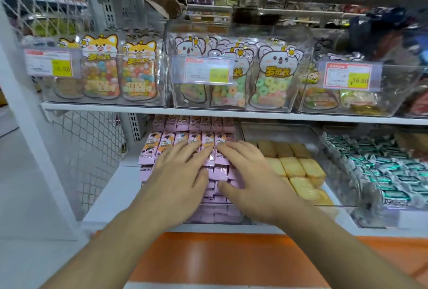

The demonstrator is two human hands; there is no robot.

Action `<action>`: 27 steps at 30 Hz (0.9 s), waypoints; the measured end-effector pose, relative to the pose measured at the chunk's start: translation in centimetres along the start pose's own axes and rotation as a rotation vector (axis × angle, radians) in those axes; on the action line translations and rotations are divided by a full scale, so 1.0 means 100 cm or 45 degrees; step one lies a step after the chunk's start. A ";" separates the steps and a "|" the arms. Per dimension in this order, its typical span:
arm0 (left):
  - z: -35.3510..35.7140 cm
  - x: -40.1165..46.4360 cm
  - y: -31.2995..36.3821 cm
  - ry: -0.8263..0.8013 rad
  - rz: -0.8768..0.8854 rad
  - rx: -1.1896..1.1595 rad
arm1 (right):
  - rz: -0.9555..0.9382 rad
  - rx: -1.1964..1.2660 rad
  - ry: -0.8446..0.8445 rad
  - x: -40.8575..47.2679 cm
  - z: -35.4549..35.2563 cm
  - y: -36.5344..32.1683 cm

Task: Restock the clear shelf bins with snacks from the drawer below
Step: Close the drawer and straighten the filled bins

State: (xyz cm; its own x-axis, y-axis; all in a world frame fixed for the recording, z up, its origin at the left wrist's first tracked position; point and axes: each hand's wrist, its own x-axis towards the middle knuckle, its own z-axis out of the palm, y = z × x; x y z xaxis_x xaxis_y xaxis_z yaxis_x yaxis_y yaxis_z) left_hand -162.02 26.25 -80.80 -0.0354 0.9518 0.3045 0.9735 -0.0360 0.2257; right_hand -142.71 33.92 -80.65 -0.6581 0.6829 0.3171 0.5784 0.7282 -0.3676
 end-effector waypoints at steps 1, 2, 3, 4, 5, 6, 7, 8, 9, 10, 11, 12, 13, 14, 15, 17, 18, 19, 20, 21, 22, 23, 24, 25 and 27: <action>0.000 0.000 0.002 0.002 -0.006 0.002 | -0.003 0.009 -0.004 0.000 0.000 0.000; 0.000 0.000 0.003 0.007 -0.008 0.001 | -0.002 0.016 -0.006 0.000 0.000 0.000; -0.001 0.000 0.004 0.013 -0.007 -0.004 | 0.002 0.019 -0.006 0.000 0.001 0.000; -0.001 0.000 0.005 0.022 -0.008 -0.018 | 0.005 0.018 -0.004 0.000 0.001 0.000; 0.000 0.000 0.005 0.031 -0.008 -0.028 | 0.008 0.017 -0.005 0.000 0.000 0.001; 0.000 0.000 0.004 0.041 -0.007 -0.033 | 0.010 0.014 -0.006 0.000 0.000 0.001; 0.000 0.000 0.003 0.051 -0.007 -0.035 | 0.010 0.014 -0.006 0.000 0.000 0.001; 0.001 -0.001 0.003 0.059 -0.005 -0.033 | 0.008 0.016 -0.004 0.000 -0.001 0.001; 0.000 -0.001 0.003 0.063 -0.005 -0.035 | 0.006 0.022 0.005 0.000 -0.002 0.002; 0.000 -0.002 0.003 0.066 -0.008 -0.042 | 0.006 0.033 0.015 -0.001 -0.003 0.002; -0.001 -0.002 0.003 0.068 -0.011 -0.052 | 0.009 0.050 0.021 -0.001 -0.003 0.002; -0.001 -0.003 0.003 0.071 -0.014 -0.063 | 0.013 0.065 0.025 -0.002 -0.004 0.002; -0.002 -0.004 0.003 0.077 -0.014 -0.070 | 0.018 0.072 0.025 -0.003 -0.005 0.002; -0.003 -0.006 0.003 0.087 -0.012 -0.072 | 0.021 0.074 0.023 -0.005 -0.005 0.001; -0.003 -0.007 0.002 0.095 -0.008 -0.073 | 0.026 0.075 0.018 -0.006 -0.005 0.001; -0.004 -0.009 0.003 0.107 -0.007 -0.085 | 0.029 0.073 0.006 -0.008 -0.006 0.000; -0.005 -0.010 0.003 0.114 -0.004 -0.093 | 0.028 0.069 0.004 -0.009 -0.007 0.000; -0.005 -0.010 0.004 0.118 0.001 -0.098 | 0.028 0.068 0.004 -0.010 -0.007 0.000; -0.005 -0.011 0.004 0.118 0.006 -0.099 | 0.027 0.070 0.005 -0.012 -0.008 -0.001; -0.005 -0.011 0.004 0.114 0.009 -0.098 | 0.027 0.072 0.008 -0.013 -0.009 -0.001; -0.006 -0.012 0.005 0.109 0.013 -0.098 | 0.027 0.073 0.011 -0.014 -0.010 0.000; -0.006 -0.012 0.006 0.103 0.015 -0.099 | 0.028 0.075 0.011 -0.016 -0.010 0.000; -0.007 -0.013 0.008 0.101 0.018 -0.100 | 0.029 0.078 0.012 -0.017 -0.011 0.000; -0.008 -0.013 0.009 0.101 0.022 -0.101 | 0.029 0.082 0.011 -0.019 -0.012 0.001; -0.009 -0.016 0.013 0.114 0.037 -0.118 | 0.031 0.074 0.011 -0.022 -0.014 0.003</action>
State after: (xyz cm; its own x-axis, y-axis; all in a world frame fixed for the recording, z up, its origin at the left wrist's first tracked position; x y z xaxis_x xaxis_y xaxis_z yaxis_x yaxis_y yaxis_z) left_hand -160.86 24.45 -80.14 -0.0313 0.9191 0.3929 0.9496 -0.0953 0.2986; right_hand -140.40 32.68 -80.26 -0.6400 0.7008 0.3152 0.5649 0.7072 -0.4252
